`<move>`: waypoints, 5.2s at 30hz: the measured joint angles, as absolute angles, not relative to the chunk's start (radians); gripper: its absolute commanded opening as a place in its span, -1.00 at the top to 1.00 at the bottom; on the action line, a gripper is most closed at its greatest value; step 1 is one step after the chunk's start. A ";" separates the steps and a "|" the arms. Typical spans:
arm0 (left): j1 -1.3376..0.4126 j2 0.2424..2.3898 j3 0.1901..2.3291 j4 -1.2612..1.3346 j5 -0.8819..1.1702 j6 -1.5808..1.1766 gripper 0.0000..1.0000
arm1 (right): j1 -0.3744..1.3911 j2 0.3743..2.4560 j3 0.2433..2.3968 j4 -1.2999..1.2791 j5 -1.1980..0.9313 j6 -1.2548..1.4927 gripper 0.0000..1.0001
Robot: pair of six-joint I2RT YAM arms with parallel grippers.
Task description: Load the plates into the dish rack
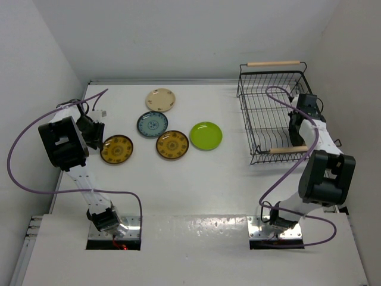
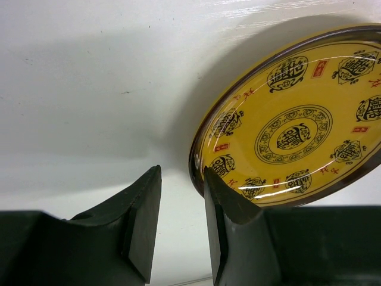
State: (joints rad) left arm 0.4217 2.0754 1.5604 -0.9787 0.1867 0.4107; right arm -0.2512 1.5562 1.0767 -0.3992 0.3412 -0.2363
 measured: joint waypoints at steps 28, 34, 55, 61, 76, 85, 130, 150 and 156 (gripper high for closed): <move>0.422 2.075 1.560 -0.979 0.176 0.415 0.21 | -0.251 1.499 1.074 -0.426 0.457 -0.200 -0.57; 0.422 2.076 1.558 -0.979 0.176 0.423 0.08 | -0.250 1.451 1.102 -0.458 0.429 -0.110 -0.87; 0.425 2.141 1.574 -1.074 0.312 0.411 1.00 | 0.143 1.195 1.125 -0.419 0.384 -0.086 -0.87; 0.425 2.141 1.618 -1.121 0.357 0.446 1.00 | 0.259 1.177 1.085 -0.430 0.377 -0.086 -0.85; 0.287 1.876 1.798 -1.249 0.513 0.591 1.00 | 0.637 1.425 1.201 -0.367 0.033 0.045 -0.84; 0.082 1.779 1.863 -1.240 0.665 0.551 1.00 | 0.709 1.684 1.452 -0.223 -0.173 0.226 -0.87; 0.100 1.824 1.847 -1.013 0.250 0.279 -0.99 | -0.008 1.429 1.306 -0.385 0.496 -0.279 1.00; 0.124 1.867 1.809 -0.999 0.274 0.295 -0.99 | -0.109 1.659 1.225 -0.500 0.561 -0.242 1.00; 0.127 1.867 1.809 -0.999 0.272 0.299 -0.99 | -0.114 1.674 1.221 -0.561 0.584 -0.172 1.00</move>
